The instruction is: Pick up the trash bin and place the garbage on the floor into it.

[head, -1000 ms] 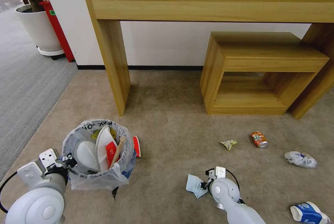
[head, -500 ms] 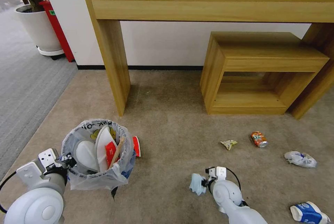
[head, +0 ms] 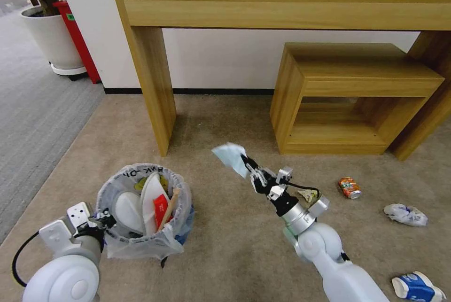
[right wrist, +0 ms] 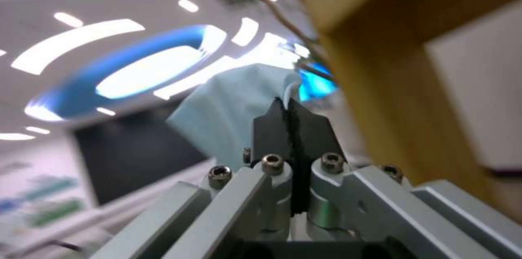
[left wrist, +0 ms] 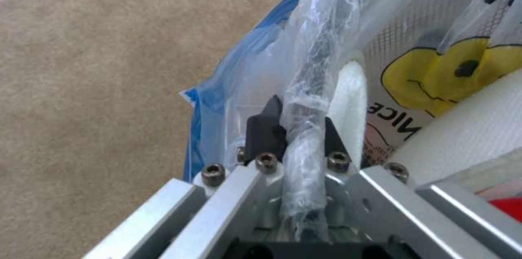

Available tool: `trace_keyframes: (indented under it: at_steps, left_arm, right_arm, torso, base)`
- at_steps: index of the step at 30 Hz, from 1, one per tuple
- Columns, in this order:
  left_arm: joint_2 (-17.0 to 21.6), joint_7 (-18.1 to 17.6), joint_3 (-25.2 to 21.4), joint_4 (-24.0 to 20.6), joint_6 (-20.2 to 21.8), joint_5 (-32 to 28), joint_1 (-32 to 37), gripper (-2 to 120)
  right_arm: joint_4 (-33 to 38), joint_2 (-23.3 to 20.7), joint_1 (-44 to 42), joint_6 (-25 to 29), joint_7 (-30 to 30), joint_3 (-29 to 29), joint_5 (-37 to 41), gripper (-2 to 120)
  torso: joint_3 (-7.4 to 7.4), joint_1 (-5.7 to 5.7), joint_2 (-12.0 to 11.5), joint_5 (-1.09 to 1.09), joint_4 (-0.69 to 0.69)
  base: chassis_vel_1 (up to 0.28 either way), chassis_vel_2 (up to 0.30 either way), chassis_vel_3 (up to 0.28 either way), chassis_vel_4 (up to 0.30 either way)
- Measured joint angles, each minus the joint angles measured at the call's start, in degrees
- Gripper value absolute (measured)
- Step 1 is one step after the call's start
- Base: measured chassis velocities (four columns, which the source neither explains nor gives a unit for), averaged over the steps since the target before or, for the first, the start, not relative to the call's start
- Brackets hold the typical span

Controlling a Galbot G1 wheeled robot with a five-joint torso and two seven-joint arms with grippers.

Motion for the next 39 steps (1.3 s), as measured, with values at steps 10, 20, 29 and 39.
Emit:
trace_keyframes:
  at_steps: [10, 20, 29, 39]
  left_arm:
    - [-2.8, 0.2, 5.9, -0.1, 0.0, 3.5, 0.0, 0]
    - [-3.9, 0.2, 8.3, 0.1, -0.2, 4.6, -0.1, 0]
    - [-3.8, 0.2, 8.0, -0.5, -0.2, 4.5, 0.1, 0]
    - [-3.8, 0.1, 7.7, -1.7, -0.2, 4.4, 0.9, 0]
  right_arm:
    - [-7.0, 4.2, 5.4, -2.8, -10.6, -6.9, 0.9, 0]
    - [-11.5, 7.0, 6.2, -2.5, -9.9, -11.8, -3.1, 0]
    - [-11.5, 6.2, 4.3, -2.1, -7.2, -13.8, -5.8, 0]
    - [-11.8, 6.5, 2.9, -1.1, -5.2, -14.5, -8.8, 7]
  torso:
    - [0.0, 0.0, 0.0, 0.0, 0.0]
    - [0.0, 0.0, 0.0, -0.01, 0.01]
    - [0.0, 0.0, 0.0, 0.0, 0.0]
    - [0.0, 0.0, 0.0, 0.0, 0.0]
  base:
    - [0.0, 0.0, 0.0, 0.0]
    - [0.0, 0.0, 0.0, 0.0]
    - [0.0, 0.0, 0.0, 0.0]
    - [0.0, 0.0, 0.0, 0.0]
